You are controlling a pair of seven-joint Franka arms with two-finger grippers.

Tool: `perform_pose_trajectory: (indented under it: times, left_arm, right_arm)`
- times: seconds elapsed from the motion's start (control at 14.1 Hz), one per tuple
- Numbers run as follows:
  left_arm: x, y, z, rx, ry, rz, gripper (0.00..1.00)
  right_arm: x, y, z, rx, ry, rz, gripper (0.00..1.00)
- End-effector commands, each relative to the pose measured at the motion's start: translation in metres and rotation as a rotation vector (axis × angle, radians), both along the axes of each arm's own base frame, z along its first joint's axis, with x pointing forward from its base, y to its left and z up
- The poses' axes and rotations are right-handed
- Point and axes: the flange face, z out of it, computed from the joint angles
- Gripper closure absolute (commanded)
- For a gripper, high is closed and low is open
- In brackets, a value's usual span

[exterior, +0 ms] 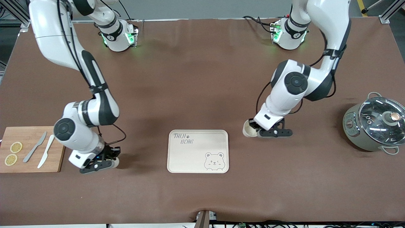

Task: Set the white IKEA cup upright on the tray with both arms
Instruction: 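Carry both white cups toward the bear tray with both grippers, then lower both cups upright onto the tray and open both grippers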

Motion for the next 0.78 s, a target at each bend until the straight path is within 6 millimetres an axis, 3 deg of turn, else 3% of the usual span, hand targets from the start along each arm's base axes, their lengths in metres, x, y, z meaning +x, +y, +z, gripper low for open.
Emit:
perform_pose_trajectory:
  times: [0.0,0.21,0.35,0.5,0.71]
  left_arm:
    - [0.026,-0.048,-0.012,-0.022,0.02,0.066,1.0]
    - [0.032,-0.086,-0.031,-0.037,0.022,0.118,1.0]
    - [0.034,-0.106,-0.052,0.001,-0.003,0.146,1.0]
    - [0.033,-0.121,-0.069,0.04,-0.032,0.151,1.0]
    - [0.031,-0.127,-0.091,0.043,-0.045,0.162,1.0]
  right_arm:
    - [-0.011,0.048,0.012,-0.002,-0.012,0.07,1.0]
    - [-0.018,0.101,0.023,0.005,-0.039,0.145,1.0]
    - [-0.028,0.131,0.018,0.006,-0.036,0.189,1.0]
    - [-0.038,0.161,0.021,0.012,-0.042,0.23,1.0]
    - [-0.055,0.201,0.017,0.016,-0.041,0.282,1.0]
